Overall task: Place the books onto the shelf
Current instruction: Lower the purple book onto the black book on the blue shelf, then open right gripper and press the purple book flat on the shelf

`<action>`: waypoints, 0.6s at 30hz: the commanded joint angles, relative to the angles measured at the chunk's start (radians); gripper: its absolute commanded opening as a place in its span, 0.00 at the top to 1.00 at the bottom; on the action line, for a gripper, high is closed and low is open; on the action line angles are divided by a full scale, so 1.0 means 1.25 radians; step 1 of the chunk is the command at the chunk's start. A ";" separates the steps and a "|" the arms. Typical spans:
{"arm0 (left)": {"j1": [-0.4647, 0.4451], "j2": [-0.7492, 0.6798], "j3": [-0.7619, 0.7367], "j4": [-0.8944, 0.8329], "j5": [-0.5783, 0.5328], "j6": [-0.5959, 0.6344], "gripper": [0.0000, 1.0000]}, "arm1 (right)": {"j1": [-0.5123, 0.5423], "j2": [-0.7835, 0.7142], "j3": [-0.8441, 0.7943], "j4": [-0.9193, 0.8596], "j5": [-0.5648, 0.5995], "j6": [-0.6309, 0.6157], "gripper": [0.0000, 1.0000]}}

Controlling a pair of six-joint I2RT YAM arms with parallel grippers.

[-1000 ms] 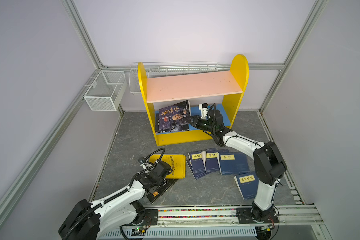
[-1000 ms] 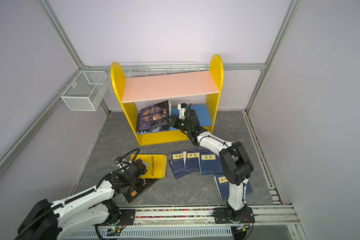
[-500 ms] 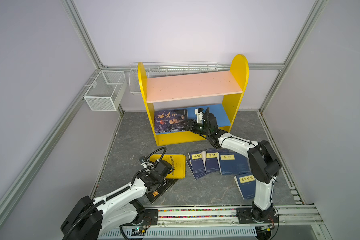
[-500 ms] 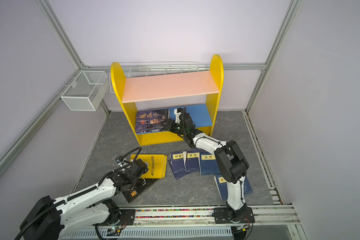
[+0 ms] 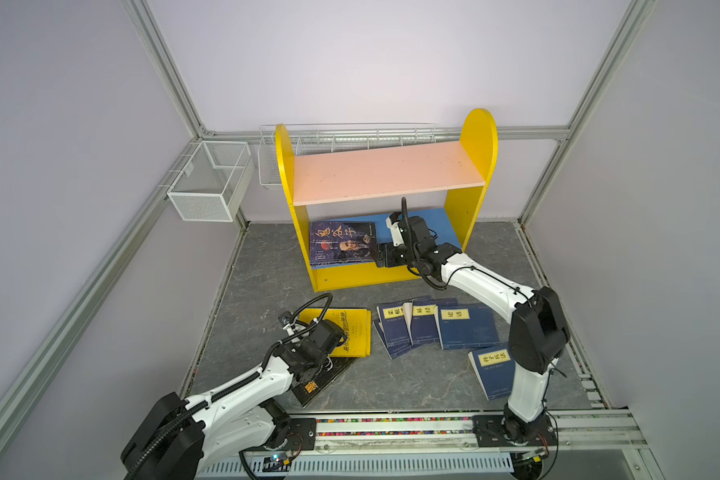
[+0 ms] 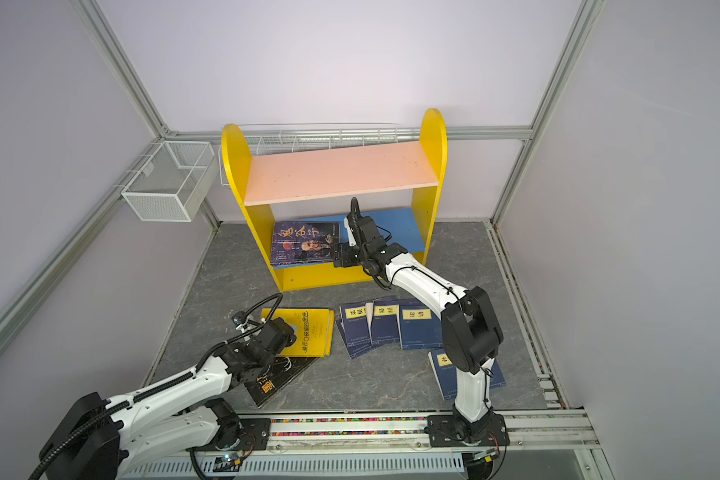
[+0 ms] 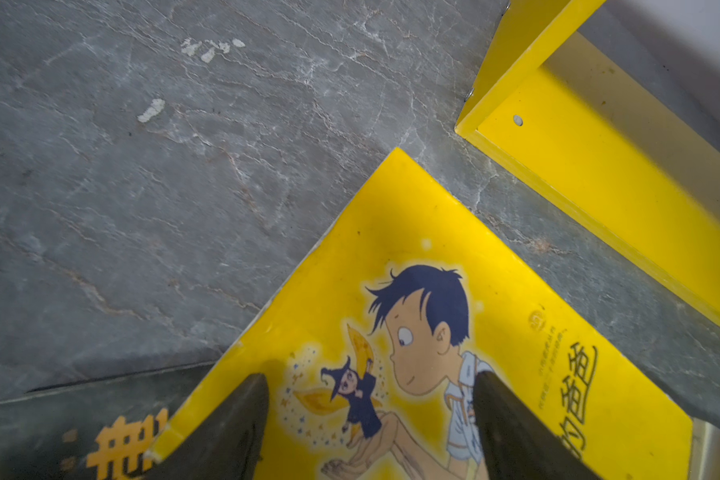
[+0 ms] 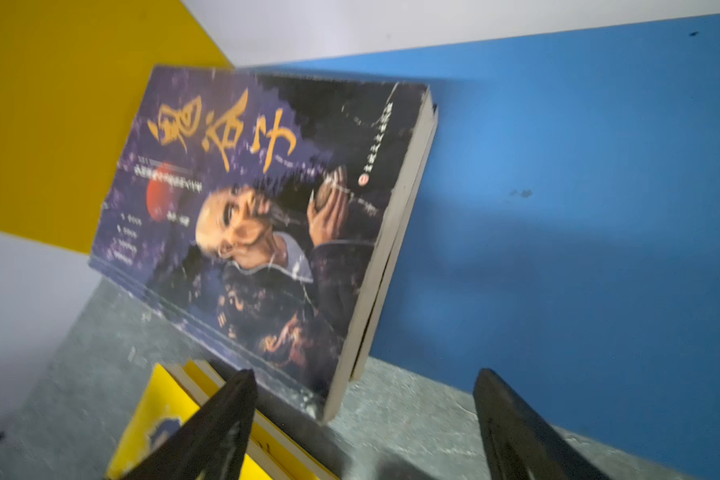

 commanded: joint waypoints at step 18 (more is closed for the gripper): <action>0.001 -0.002 -0.020 -0.007 0.037 -0.004 0.21 | 0.030 0.133 0.168 -0.183 0.005 -0.284 0.16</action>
